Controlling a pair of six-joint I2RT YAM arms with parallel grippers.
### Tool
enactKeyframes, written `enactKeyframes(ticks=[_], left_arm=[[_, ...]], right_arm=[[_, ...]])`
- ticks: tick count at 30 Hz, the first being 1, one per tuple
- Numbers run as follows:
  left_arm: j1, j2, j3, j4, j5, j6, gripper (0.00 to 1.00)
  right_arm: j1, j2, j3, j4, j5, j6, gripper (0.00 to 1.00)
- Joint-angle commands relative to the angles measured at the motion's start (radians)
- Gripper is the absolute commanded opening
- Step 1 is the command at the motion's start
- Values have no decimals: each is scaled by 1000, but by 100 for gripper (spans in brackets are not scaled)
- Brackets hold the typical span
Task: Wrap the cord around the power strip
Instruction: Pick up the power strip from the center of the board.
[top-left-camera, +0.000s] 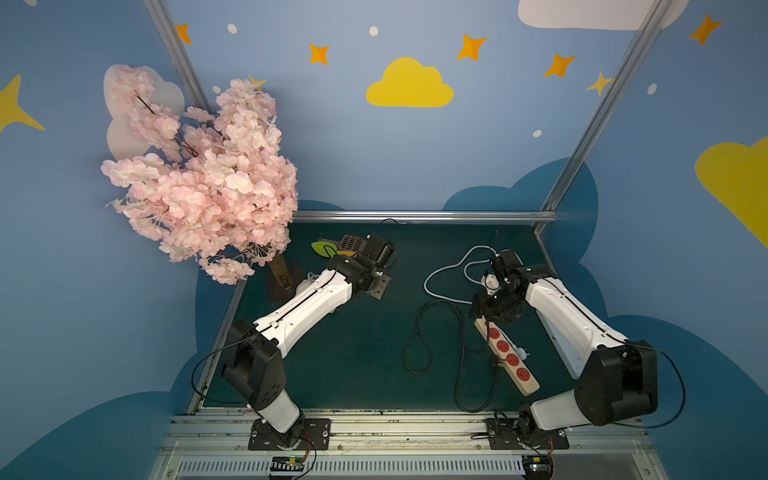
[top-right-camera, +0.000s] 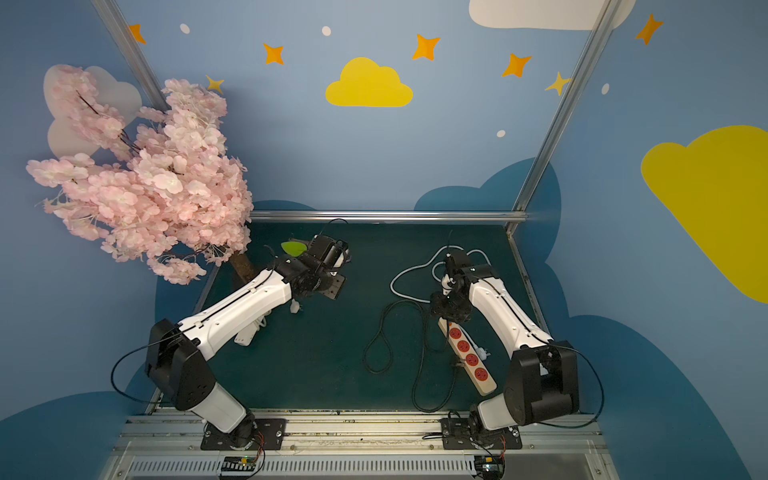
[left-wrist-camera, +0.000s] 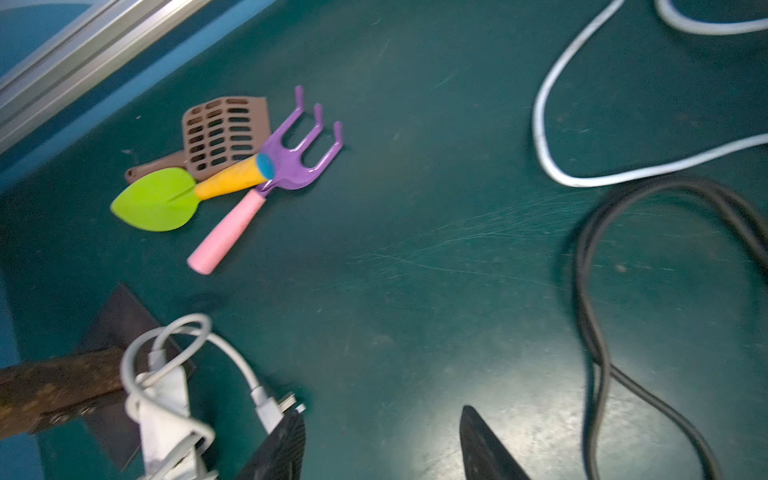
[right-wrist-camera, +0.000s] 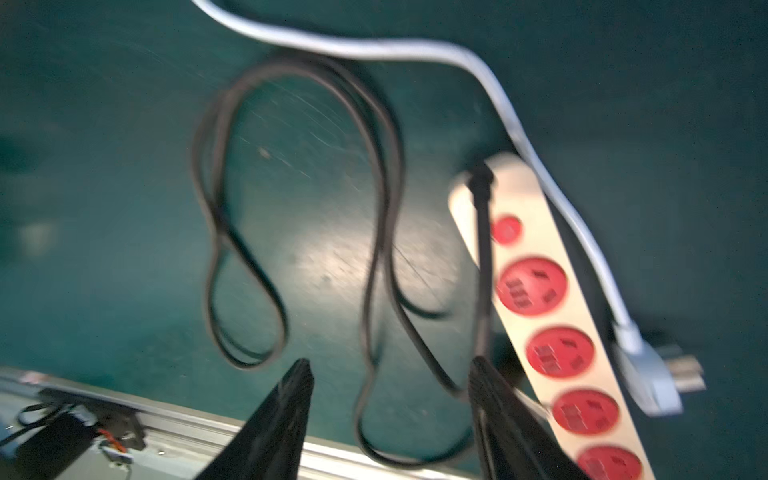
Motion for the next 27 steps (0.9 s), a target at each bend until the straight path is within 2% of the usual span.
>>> enactKeyframes(ticks=[1,4,8,16,21,27], left_arm=[[-34,-3,-23,63,75,-24,60],[-44,-16,-45,98,114,-34,60],[-45,-50,-90,165,132,-33,60],[-42,-84,-136,205,144,-28,60],[-34,-109,-147,204,140,-27,60],[-32,-117,-151,212,167,-47,60]], right_arm=[[-81,-48,-60,-141,119,22,63],[-151,-36,-90,-136,123,35,65],[-178,75,-76,-112,114,15,66],[-139,246,-31,-46,85,-29,74],[-115,348,17,-33,181,-42,75],[-85,466,47,9,140,-71,61]])
